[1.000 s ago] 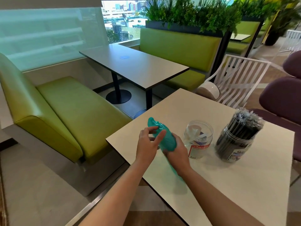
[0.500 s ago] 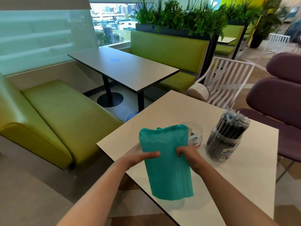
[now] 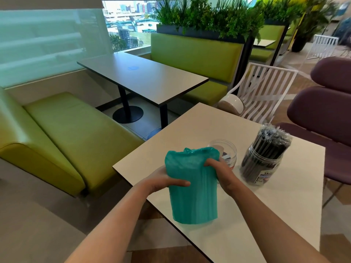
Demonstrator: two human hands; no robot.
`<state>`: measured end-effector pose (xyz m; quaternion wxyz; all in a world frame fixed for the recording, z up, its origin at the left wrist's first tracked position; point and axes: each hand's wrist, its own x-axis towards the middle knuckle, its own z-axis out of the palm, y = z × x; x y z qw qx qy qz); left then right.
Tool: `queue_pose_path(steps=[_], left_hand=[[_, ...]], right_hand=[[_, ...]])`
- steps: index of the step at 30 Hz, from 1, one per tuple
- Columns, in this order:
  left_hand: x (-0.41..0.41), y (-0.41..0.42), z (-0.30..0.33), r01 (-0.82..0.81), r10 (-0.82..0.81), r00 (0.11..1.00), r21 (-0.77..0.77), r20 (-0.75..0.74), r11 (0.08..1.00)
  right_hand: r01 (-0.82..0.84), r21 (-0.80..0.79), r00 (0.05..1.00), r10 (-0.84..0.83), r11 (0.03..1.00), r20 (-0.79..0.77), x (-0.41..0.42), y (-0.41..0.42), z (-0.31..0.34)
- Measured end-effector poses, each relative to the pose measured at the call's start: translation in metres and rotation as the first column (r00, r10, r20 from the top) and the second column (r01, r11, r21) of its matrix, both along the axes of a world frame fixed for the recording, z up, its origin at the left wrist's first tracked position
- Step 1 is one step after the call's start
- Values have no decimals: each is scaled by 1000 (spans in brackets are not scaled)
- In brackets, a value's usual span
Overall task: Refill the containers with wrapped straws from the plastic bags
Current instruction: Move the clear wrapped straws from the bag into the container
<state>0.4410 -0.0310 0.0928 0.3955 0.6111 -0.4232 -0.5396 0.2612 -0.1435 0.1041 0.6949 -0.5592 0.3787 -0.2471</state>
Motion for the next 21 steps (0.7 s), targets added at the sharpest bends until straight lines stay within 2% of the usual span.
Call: queue_pose_path(steps=[3, 8, 10, 14, 19, 21], left_hand=[[5, -2, -7, -88, 88, 995, 3, 45, 996], [8, -4, -13, -284, 287, 947, -37, 144, 958], [7, -4, -11, -338, 343, 915, -58, 213, 939], [8, -5, -4, -373, 389, 877, -110, 282, 921], [5, -5, 22, -396, 448, 873, -256, 193, 882], [4, -10, 33, -392, 477, 845, -327, 243, 860]], right_hand=[[-29, -40, 996, 32, 999, 78, 3, 1, 9], [4, -284, 999, -17, 959, -44, 10, 0, 24], [32, -374, 998, -51, 927, -41, 14, 0, 27], [86, -452, 996, -88, 888, 16, 19, 3, 34], [56, -508, 998, -69, 860, -6, 25, 3, 37], [41, -515, 999, -52, 856, -7, 28, 4, 40]])
